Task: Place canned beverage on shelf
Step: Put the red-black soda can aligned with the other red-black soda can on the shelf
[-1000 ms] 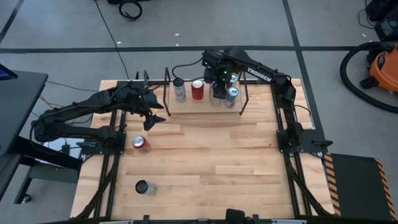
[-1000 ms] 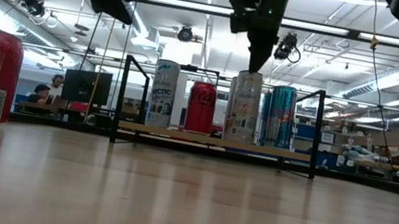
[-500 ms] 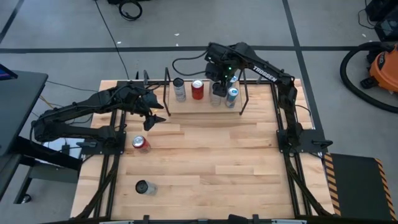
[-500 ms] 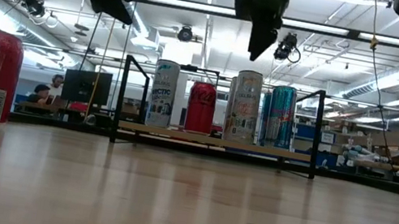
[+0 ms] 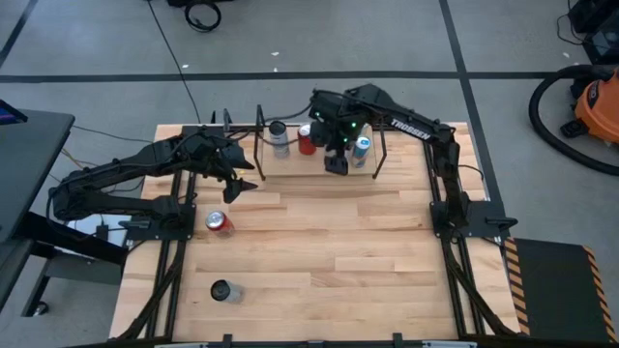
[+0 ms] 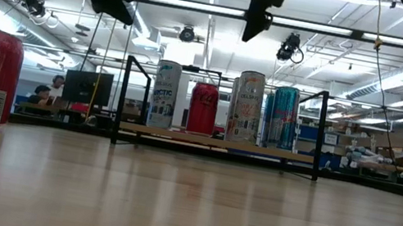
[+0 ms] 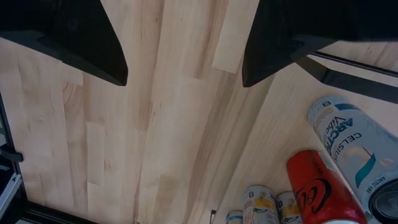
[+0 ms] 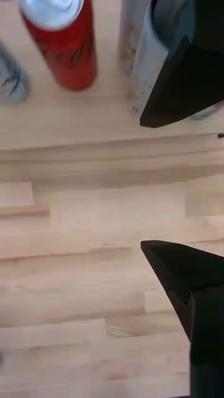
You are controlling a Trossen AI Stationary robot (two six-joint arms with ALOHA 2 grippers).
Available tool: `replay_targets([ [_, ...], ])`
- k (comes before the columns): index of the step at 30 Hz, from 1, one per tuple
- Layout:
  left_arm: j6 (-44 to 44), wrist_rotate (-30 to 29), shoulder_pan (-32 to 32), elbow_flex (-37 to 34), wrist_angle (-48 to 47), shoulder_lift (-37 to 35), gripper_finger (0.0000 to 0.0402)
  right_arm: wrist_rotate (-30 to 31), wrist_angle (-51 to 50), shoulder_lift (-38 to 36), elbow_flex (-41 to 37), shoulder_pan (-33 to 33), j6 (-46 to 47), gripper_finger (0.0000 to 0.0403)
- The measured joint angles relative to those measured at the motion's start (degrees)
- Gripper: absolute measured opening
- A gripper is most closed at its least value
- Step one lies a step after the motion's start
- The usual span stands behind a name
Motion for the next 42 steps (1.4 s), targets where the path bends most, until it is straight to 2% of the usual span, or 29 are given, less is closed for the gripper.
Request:
replay_targets([
  [7, 2.40, 0.00, 0.00, 0.01, -0.06, 0.00, 0.0318, 0.13, 0.67, -0.01, 0.00, 2.93, -0.39, 0.0320],
  [14, 2.64, 0.00, 0.00, 0.01, -0.06, 0.00, 0.0318, -0.04, 7.09, -0.01, 0.00, 5.31, 0.00, 0.0320],
  [20, 7.48, 0.00, -0.02, 0.01, -0.23, 0.00, 0.0318, -0.04, 7.80, -0.01, 0.00, 6.71, -0.13, 0.0320],
  [25, 5.09, -0.15, 0.00, 0.01, -0.37, 0.00, 0.0318, 0.09, 7.78, -0.01, 0.00, 7.88, 2.56, 0.0320],
  [32, 4.86, -0.14, -0.02, -0.01, -11.04, -0.02, 0.0318, -2.26, 7.72, -0.01, 0.00, 11.69, 5.45, 0.0320],
  [42, -2.31, -0.16, -2.04, -0.01, -22.63, -0.46, 0.0318, -2.75, 9.14, -0.04, 0.00, 18.44, 8.40, 0.0320],
])
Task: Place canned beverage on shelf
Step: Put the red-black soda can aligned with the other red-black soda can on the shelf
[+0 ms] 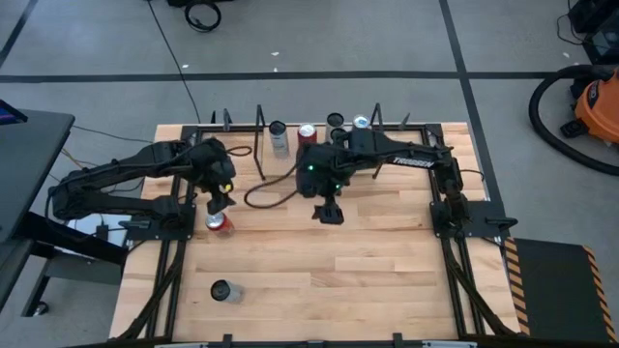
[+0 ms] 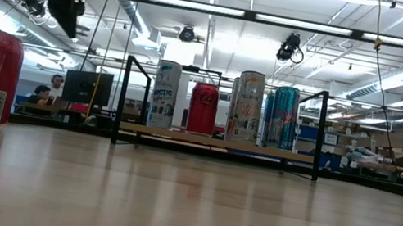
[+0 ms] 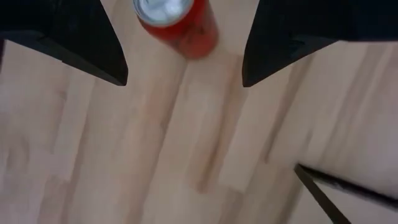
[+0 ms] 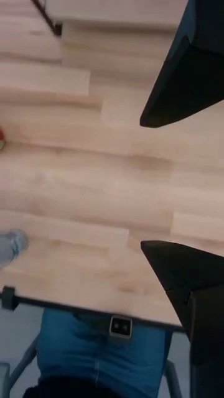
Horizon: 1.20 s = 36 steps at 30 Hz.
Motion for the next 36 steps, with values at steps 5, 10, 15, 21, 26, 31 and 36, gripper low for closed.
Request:
replay_targets([
  [5, -4.11, -0.01, -4.19, 0.00, -2.64, 0.02, 0.0318, 0.08, 2.15, -0.02, 0.00, 2.71, 2.04, 0.0320],
  [10, -3.52, -0.36, -8.98, 0.02, -9.27, 0.02, 0.0318, 1.32, 2.15, -0.04, 0.00, 5.04, 2.03, 0.0320],
  [15, 0.07, -0.91, -12.50, 0.02, -11.67, 0.02, 0.0318, 5.20, 3.50, -0.04, 0.00, 6.73, 2.05, 0.0320],
  [21, 6.47, -1.32, -15.10, 0.02, -11.67, 0.04, 0.0318, 6.03, 5.54, -0.04, 0.00, 7.69, 2.18, 0.0320],
  [26, 6.69, -4.33, -16.43, 0.01, -11.70, 0.04, 0.0318, 6.21, 6.34, -0.04, 0.00, 7.78, 2.21, 0.0320],
  [31, 6.83, -4.82, -16.78, 0.02, -11.65, 0.13, 0.0318, 6.21, 8.52, -0.04, 0.00, 7.78, 2.21, 0.0320],
  [36, 4.44, -5.36, -16.78, 0.02, -11.64, 0.15, 0.0318, 6.21, 8.85, -0.04, 0.00, 7.78, 2.16, 0.0320],
])
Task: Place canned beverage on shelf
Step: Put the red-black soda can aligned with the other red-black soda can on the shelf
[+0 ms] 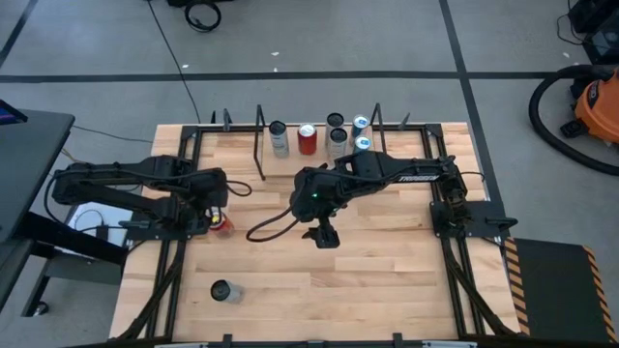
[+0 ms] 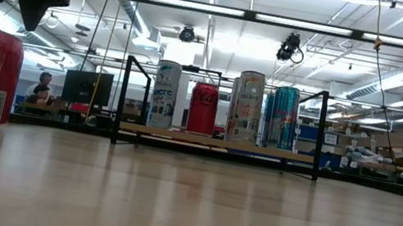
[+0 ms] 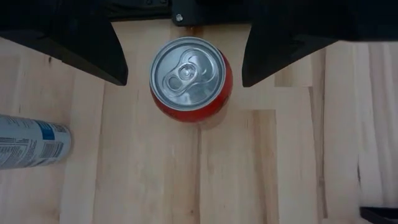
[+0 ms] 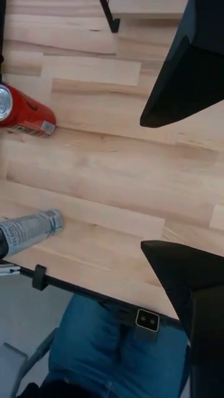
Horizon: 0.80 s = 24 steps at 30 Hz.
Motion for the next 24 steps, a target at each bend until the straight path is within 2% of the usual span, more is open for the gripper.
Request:
replay_targets([
  [5, -0.51, -0.02, 0.00, 0.00, -0.03, 0.00, 0.0318, 0.00, 0.08, 0.00, 0.00, 0.00, -0.07, 0.0320],
  [14, 12.24, -0.02, 0.00, -0.01, -2.78, 0.00, 0.0318, 0.00, 0.37, 0.00, -0.02, 0.00, -0.11, 0.0320],
  [21, 13.94, -0.01, 0.00, -0.22, -1.91, 0.00, 0.0318, 0.00, 0.39, 0.00, -0.02, 0.00, 0.01, 0.0320],
  [24, 13.73, 0.65, 0.24, -2.83, -0.46, 0.04, 0.0318, 0.00, 0.39, 0.00, -0.02, 0.00, 1.07, 0.0320],
])
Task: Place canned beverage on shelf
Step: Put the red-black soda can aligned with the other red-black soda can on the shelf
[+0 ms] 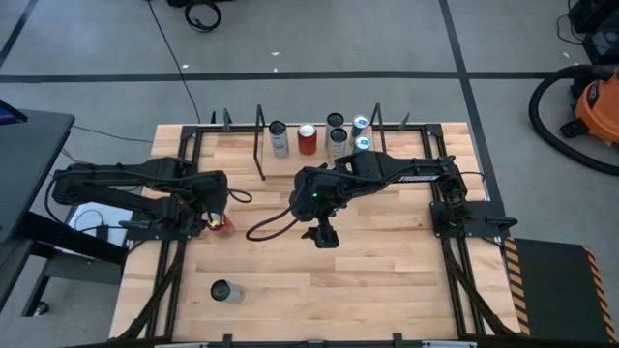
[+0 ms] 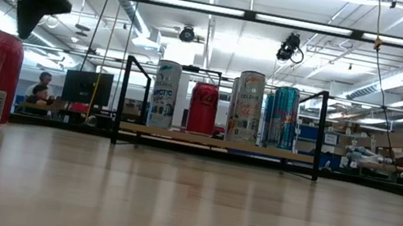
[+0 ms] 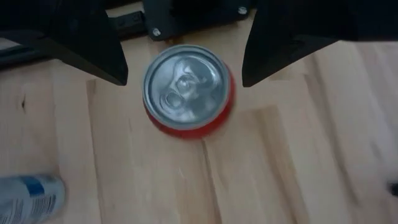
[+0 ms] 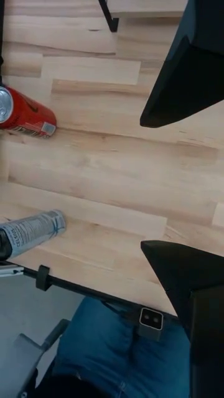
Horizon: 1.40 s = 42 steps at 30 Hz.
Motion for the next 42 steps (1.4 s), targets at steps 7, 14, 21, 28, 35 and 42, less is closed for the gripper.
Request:
replay_targets([
  [7, -0.87, -0.05, -0.02, -2.44, 1.72, 0.00, 0.0318, 0.00, 0.04, 0.00, 0.00, 0.00, 0.40, 0.0320],
  [14, -1.06, -0.10, -0.02, -2.44, 1.92, 0.82, 0.0318, 0.00, 0.43, 0.00, 0.00, 0.02, 0.31, 0.0320],
  [21, -1.02, -0.10, -0.08, -2.44, 3.67, 4.71, 0.0318, -0.02, 0.42, 0.00, 0.00, 0.02, 0.27, 0.0320],
  [28, -1.04, 0.14, -0.08, -2.73, 4.37, 8.68, 0.0318, -0.02, 0.42, 0.00, 0.00, 0.04, 0.28, 0.0320],
  [35, -1.45, 0.36, -0.06, -3.76, 5.13, 9.33, 0.0319, -0.02, 0.42, 0.00, 0.00, 0.04, 0.18, 0.0320],
  [42, -1.48, 0.33, -0.06, -3.84, 5.13, 9.27, 0.0296, -0.02, 0.42, 0.00, 0.00, 0.04, -0.02, 0.0320],
])
